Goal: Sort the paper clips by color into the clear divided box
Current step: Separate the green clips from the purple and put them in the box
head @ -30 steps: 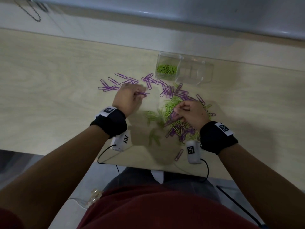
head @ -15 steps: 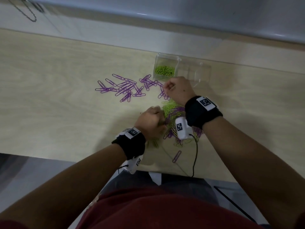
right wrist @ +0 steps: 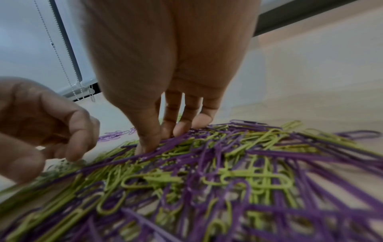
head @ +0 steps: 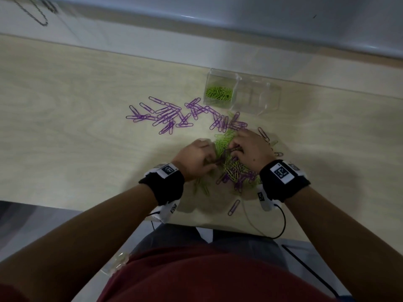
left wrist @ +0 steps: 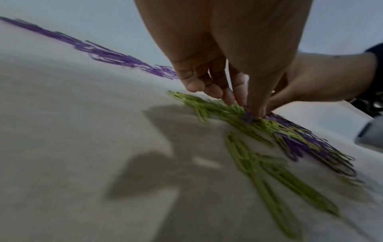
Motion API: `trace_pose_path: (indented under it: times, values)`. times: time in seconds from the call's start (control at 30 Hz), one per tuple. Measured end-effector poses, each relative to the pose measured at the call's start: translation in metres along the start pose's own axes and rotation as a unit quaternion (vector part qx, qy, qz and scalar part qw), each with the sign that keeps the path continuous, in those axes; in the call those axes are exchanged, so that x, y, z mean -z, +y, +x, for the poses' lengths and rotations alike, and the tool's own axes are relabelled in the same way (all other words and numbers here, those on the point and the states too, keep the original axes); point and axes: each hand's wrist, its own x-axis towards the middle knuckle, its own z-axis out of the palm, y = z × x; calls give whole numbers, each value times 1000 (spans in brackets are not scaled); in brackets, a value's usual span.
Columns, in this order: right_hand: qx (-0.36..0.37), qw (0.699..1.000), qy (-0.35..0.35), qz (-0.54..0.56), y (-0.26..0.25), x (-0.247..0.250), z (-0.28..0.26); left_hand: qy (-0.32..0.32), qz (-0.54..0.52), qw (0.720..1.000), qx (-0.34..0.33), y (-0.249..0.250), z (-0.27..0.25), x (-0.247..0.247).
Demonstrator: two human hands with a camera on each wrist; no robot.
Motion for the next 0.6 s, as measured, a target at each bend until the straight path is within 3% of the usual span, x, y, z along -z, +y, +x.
trace_pose_path:
  times: [0.1, 0.3, 0.47, 0.6]
  values:
    - [7, 1000, 0, -17, -1, 0, 0, -32, 46, 998, 28, 10, 5, -10]
    - [-3, 999, 9, 51, -1, 9, 1, 13, -18, 1000, 4, 14, 0, 1]
    - [-55, 972, 80, 214, -14, 31, 23, 136, -142, 979, 61, -6, 10, 38]
    - [-58, 973, 86, 205, -26, 38, 46, 181, -19, 977, 108, -32, 28, 57]
